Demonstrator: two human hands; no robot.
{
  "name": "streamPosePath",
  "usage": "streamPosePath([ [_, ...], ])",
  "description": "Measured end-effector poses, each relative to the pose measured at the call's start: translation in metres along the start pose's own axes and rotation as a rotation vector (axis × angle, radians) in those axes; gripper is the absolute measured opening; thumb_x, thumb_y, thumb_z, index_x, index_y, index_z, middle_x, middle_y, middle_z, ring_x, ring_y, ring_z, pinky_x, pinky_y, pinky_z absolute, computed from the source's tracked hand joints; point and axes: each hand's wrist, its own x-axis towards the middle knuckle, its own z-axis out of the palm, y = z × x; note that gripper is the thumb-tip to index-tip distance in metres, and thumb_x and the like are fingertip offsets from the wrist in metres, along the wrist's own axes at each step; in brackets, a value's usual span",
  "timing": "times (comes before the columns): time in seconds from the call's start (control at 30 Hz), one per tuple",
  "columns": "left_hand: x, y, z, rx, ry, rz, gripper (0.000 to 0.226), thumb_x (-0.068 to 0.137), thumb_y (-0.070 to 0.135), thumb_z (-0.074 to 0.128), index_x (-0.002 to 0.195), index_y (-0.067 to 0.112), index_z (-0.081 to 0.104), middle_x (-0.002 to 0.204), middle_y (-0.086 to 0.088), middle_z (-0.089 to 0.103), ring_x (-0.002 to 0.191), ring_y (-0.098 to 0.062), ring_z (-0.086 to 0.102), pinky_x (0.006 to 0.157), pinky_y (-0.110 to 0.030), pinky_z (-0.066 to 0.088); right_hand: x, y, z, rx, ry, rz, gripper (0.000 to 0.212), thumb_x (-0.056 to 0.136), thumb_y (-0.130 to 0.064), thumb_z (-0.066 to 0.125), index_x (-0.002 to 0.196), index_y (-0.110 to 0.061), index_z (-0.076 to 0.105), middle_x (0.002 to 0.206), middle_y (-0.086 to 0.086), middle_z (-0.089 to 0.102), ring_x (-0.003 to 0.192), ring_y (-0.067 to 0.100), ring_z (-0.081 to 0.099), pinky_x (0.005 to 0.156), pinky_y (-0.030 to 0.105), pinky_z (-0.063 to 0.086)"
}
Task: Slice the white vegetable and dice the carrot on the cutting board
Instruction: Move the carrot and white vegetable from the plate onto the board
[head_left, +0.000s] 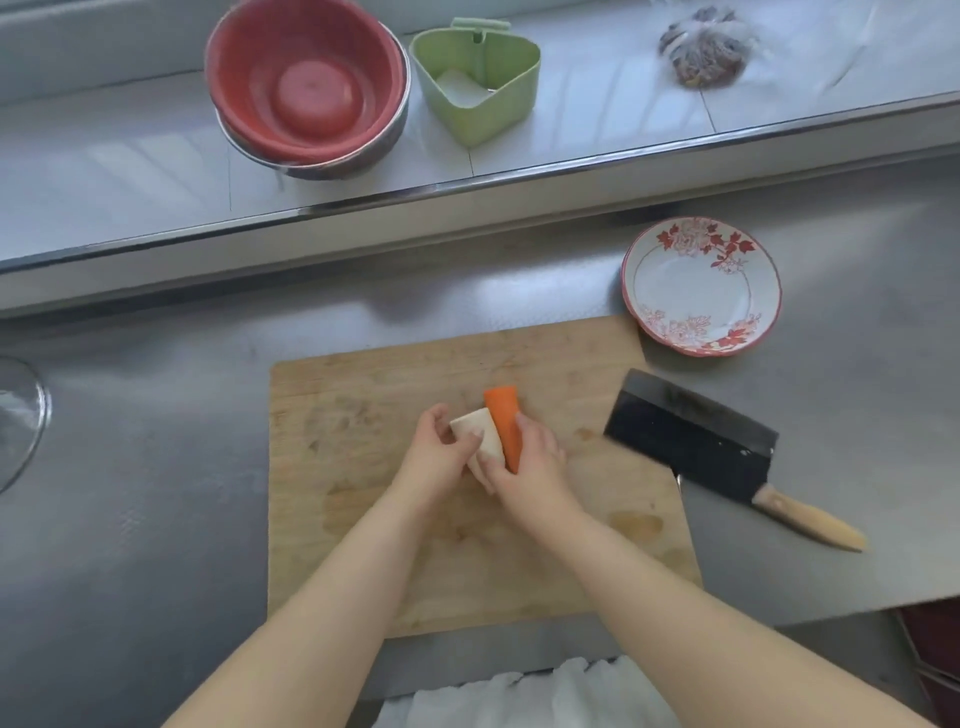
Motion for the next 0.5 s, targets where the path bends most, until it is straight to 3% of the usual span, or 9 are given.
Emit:
streamPosePath([
  [0.1,-0.002,-0.011,0.007,0.185,-0.023,0.063,0.083,0.085,0.02,0.071,0.149,0.015,0.019,0.147,-0.006,0.035,0.129,-0.019,0.041,0.107,-0.042,0.038,-0.005,0.015,-0.014,0.089,0.045,0.044,0.056,0.092,-0.038,0.056,0.141,-0.017,0.04,0.142,0.003,0.041,0.129,0.019,0.041,0.106,0.035,0.035],
  [0.23,-0.012,-0.02,0.023,0.398,0.123,0.16,0.091,0.08,0.029,0.074,0.151,0.02,0.017,0.155,-0.004,0.022,0.143,-0.022,0.02,0.117,-0.039,0.017,-0.014,0.053,-0.05,0.059,0.315,0.093,0.038,0.092,-0.018,0.053,0.13,-0.02,0.05,0.134,-0.001,0.043,0.124,0.017,0.042,0.102,0.032,0.036],
  [0.37,-0.023,-0.025,0.035,0.441,0.207,0.196,0.097,0.079,0.028,0.075,0.152,0.021,0.011,0.157,-0.002,0.019,0.143,-0.023,0.013,0.115,-0.032,0.009,-0.02,0.106,-0.09,-0.133,0.56,0.339,0.052,0.085,-0.005,0.056,0.134,-0.018,0.044,0.143,0.006,0.037,0.132,0.025,0.03,0.108,0.041,0.028],
  [0.5,-0.025,-0.031,0.041,0.306,0.245,0.095,0.096,0.08,0.028,0.073,0.153,0.024,0.01,0.153,0.002,0.028,0.139,-0.023,0.016,0.112,-0.035,0.02,-0.029,0.148,-0.111,-0.394,0.495,0.604,0.066,0.086,-0.014,0.056,0.145,-0.018,0.027,0.153,0.008,0.024,0.142,0.026,0.016,0.114,0.045,0.018],
])
